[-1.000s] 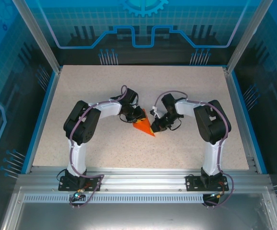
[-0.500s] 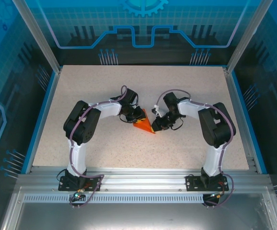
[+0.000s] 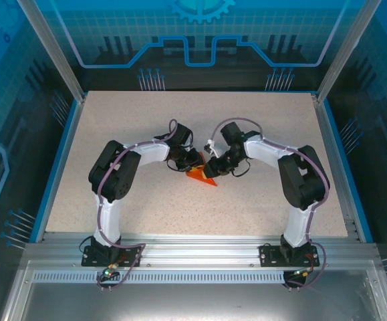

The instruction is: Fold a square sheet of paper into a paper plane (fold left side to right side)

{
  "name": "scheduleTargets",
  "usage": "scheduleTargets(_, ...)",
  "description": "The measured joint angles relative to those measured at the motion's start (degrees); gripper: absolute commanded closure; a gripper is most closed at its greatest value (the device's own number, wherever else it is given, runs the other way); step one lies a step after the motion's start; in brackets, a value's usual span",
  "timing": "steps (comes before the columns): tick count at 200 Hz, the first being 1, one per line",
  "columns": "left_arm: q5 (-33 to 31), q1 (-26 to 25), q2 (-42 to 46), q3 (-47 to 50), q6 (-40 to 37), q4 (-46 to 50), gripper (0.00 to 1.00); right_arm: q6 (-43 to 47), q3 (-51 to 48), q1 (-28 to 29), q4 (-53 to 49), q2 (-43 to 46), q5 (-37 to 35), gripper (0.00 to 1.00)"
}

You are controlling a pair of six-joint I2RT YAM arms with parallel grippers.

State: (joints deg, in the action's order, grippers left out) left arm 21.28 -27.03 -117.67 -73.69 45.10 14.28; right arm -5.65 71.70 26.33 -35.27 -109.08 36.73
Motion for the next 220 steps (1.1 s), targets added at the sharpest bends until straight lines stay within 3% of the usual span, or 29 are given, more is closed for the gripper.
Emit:
scheduleTargets(171, 0.0, 0.0, 0.0, 0.0, 0.0, 0.0, 0.76, -0.6, 0.1, 0.0, -2.4, -5.4, -5.0, 0.7)
scheduleTargets(220, 0.3, 0.3, 0.0, 0.0, -0.1, 0.0, 0.75, -2.4, -0.2, 0.0, -2.6, -6.1, -6.2, 0.75)
